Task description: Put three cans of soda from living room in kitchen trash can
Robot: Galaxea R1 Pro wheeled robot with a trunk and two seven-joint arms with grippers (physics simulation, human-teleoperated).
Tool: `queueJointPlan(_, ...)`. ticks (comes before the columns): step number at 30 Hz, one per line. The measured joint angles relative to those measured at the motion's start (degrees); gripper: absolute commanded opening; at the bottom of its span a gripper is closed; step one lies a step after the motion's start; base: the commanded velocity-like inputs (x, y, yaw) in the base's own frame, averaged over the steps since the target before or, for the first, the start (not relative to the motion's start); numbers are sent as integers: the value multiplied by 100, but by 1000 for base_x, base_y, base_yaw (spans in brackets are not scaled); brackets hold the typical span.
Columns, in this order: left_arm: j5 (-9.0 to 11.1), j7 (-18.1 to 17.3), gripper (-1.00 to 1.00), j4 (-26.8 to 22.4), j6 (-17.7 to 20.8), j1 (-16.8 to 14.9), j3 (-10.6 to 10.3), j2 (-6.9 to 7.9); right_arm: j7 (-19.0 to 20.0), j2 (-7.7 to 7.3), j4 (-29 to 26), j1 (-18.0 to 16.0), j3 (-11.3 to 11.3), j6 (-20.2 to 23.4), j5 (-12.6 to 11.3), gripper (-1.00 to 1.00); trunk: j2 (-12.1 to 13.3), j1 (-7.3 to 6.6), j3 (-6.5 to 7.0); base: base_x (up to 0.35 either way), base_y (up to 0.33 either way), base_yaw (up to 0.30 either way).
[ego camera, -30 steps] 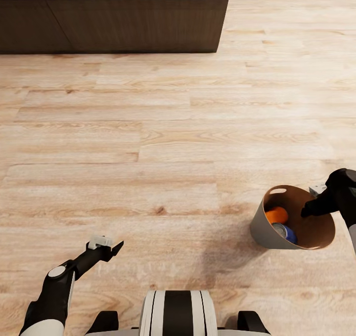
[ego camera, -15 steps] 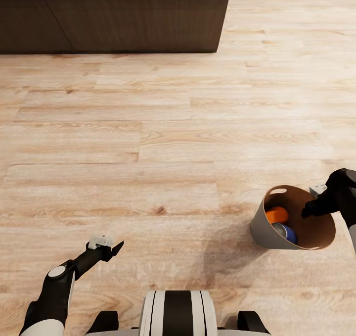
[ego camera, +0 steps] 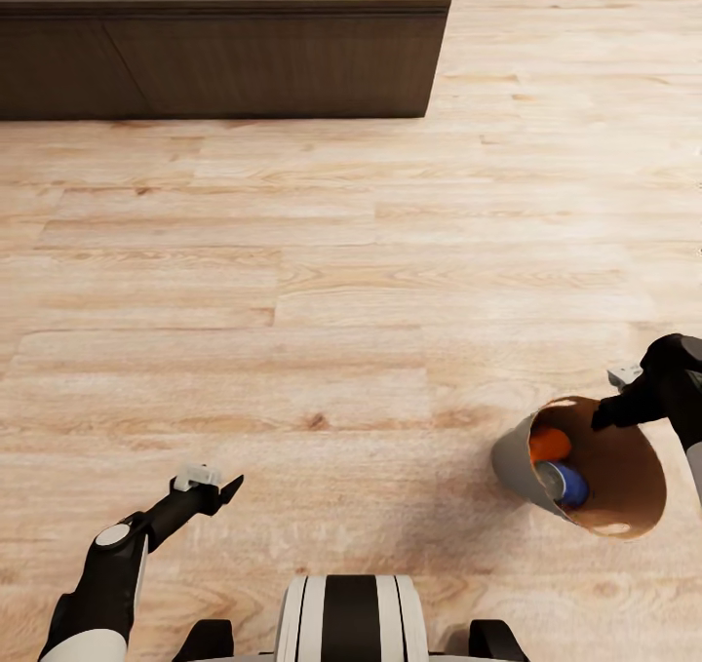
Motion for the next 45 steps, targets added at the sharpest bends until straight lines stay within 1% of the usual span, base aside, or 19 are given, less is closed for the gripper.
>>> queueJointPlan(6, -12, 85, 100, 39, 7, 0, 0, 8, 5, -1, -15, 1, 1, 0, 0, 100, 8, -15, 133, 0, 0, 0)
queueJointPlan(10, -4, 98, 100, 314, 8, 0, -1, 9, 3, 0, -17, 1, 5, 0, 0, 100, 13, -26, 221, 0, 0, 0)
queueJointPlan(36, -9, 108, 100, 468, 10, 0, -3, 10, 85, -15, -62, 42, -2, 0, -9, 100, 1051, -594, 689, 0, 0, 0)
queueJointPlan(39, -10, 116, 100, 484, 10, 0, -2, 10, 91, -8, -336, 185, -4, 0, -11, 100, 1171, -660, 743, 0, 0, 0)
queueJointPlan(40, -8, 177, 100, 486, 10, 0, -1, 10, 97, -4, -701, 394, -10, 1, -21, 100, 1212, -682, 761, 0, 0, 0)
queueJointPlan(42, -8, 201, 100, 486, 10, 0, 0, 10, 151, -3, -877, 511, -15, 1, -22, 100, 1292, -726, 797, 0, 0, 0)
queueJointPlan(43, -11, 216, 100, 487, 10, 0, -1, 10, 258, -4, -966, 575, -17, 1, -19, 100, 1332, -748, 814, 0, 0, 0)
queueJointPlan(44, -13, 227, 100, 506, 10, 0, -1, 15, 365, -13, -1106, 728, -33, 1, -13, 100, 1372, -770, 832, 0, 0, 0)
queueJointPlan(45, -12, 228, 100, 525, 10, 0, 0, 16, 379, -14, -1167, 802, -39, 1, -13, 100, 1412, -792, 850, 0, 0, 0)
